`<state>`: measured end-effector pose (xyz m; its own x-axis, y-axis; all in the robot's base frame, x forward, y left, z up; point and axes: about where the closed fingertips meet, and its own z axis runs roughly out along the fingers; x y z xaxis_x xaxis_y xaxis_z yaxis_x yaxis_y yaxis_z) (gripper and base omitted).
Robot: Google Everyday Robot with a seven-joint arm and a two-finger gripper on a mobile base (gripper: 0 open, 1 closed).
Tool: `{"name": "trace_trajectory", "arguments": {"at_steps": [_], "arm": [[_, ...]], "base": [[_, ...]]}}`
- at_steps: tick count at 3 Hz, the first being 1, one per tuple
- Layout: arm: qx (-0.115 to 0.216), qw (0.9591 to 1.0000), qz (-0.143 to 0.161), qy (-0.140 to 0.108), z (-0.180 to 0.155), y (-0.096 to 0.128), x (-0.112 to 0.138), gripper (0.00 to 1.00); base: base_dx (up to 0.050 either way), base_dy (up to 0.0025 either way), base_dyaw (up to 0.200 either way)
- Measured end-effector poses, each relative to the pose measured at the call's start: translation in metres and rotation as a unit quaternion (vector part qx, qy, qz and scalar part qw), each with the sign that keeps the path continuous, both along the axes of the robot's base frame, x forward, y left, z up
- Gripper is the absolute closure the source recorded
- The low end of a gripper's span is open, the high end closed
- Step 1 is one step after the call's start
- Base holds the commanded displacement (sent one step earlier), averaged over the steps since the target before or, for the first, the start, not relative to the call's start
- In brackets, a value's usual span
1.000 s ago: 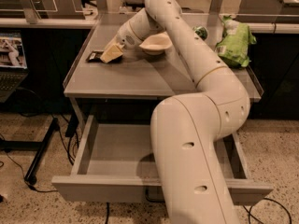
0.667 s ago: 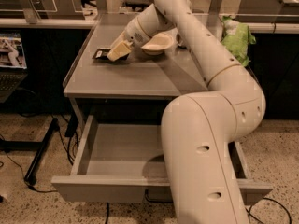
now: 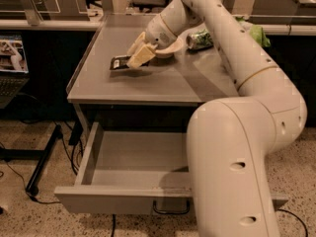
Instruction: Place rxbar chocolate into top drawer
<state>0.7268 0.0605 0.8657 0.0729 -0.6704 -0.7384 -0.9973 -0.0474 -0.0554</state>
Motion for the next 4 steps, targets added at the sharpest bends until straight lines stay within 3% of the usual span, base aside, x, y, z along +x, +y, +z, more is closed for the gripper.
{"name": "trace_trajectory", "arguments": {"at_steps": [1, 2, 3, 4], "arm": [[-0.003, 0.9998, 0.019, 0.003, 0.006, -0.023, -0.028, 1.0], [0.016, 0.9996, 0.01, -0.021, 0.026, -0.045, -0.06, 1.0], [0.057, 0.9952, -0.015, -0.077, 0.066, -0.058, -0.099, 1.0], [0.11, 0.9857, -0.04, -0.121, 0.093, -0.054, -0.14, 1.0]], "base": [[0.0, 0.0, 0.0], [0.0, 0.0, 0.0], [0.0, 0.0, 0.0], [0.0, 0.0, 0.0]]}}
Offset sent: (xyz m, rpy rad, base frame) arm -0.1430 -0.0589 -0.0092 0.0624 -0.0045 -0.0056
